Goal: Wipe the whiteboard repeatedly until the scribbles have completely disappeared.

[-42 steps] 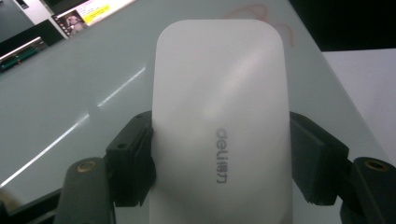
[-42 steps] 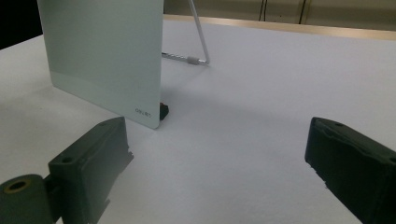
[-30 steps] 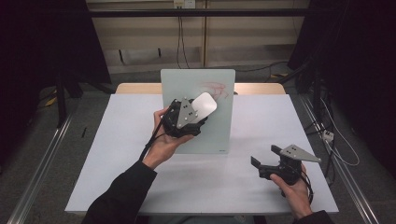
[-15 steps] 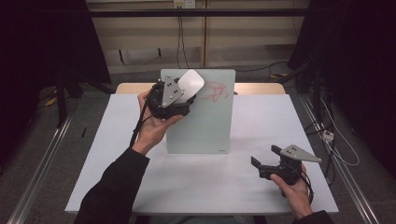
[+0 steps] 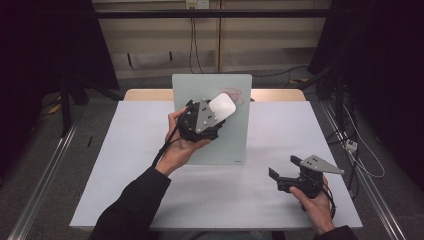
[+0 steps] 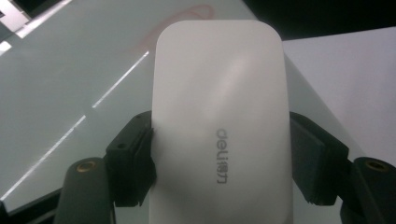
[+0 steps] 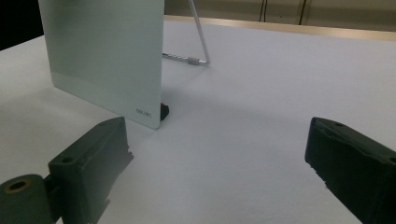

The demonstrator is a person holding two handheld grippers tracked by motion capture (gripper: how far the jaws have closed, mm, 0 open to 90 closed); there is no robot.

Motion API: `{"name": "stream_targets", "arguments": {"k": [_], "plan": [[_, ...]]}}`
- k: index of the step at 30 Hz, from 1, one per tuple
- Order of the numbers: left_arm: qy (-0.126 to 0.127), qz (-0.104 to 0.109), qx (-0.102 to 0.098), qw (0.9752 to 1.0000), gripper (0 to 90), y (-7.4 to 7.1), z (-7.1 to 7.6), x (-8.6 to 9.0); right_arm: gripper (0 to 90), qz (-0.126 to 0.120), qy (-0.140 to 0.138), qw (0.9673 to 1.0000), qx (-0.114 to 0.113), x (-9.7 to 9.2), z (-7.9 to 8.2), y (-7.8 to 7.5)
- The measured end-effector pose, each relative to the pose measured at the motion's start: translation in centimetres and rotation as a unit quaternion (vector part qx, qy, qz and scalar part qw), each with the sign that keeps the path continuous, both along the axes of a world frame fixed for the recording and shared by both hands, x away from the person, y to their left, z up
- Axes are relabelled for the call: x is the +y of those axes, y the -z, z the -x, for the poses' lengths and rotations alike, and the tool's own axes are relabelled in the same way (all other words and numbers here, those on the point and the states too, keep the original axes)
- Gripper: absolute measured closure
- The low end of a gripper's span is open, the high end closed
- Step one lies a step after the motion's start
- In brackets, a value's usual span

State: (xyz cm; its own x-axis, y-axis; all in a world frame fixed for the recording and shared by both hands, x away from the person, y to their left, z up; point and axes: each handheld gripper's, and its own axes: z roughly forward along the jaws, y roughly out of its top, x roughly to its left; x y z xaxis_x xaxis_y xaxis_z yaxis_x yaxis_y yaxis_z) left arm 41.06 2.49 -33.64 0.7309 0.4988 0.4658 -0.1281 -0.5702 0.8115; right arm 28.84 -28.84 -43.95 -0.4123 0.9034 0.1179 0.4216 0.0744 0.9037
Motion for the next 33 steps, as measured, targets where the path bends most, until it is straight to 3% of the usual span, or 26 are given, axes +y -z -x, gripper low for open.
{"name": "stream_targets", "arguments": {"k": [5,9,12,19,23,26,33], "plan": [[0.011,-0.018,0.011,0.9997,31.1,1.1,0.6,-1.3,5.9,0.000,0.000,1.0000,0.000,0.0,0.0,0.0],[0.014,-0.019,0.020,0.9995,31.1,0.9,0.5,-1.5,5.9,0.000,0.000,1.0000,0.000,0.0,0.0,0.0],[0.010,-0.011,0.018,0.9997,31.1,0.0,0.1,-1.2,5.9,0.000,0.000,1.0000,0.000,0.0,0.0,0.0],[-0.019,0.020,0.001,0.9996,31.1,-3.5,-1.5,0.2,5.9,0.000,0.000,1.0000,-0.001,0.0,0.0,0.0],[-0.028,0.044,-0.002,0.9986,31.1,-4.4,-2.0,0.9,5.9,0.000,-0.001,1.0000,-0.001,0.0,0.0,0.0],[-0.029,0.027,-0.013,0.9992,31.1,-4.2,-1.8,0.5,5.9,-0.001,-0.001,1.0000,0.000,0.0,0.0,0.0],[-0.011,0.008,-0.006,0.9999,31.1,-2.8,-1.1,-1.0,5.9,-0.001,0.000,1.0000,0.000,0.0,0.0,0.0]]}}
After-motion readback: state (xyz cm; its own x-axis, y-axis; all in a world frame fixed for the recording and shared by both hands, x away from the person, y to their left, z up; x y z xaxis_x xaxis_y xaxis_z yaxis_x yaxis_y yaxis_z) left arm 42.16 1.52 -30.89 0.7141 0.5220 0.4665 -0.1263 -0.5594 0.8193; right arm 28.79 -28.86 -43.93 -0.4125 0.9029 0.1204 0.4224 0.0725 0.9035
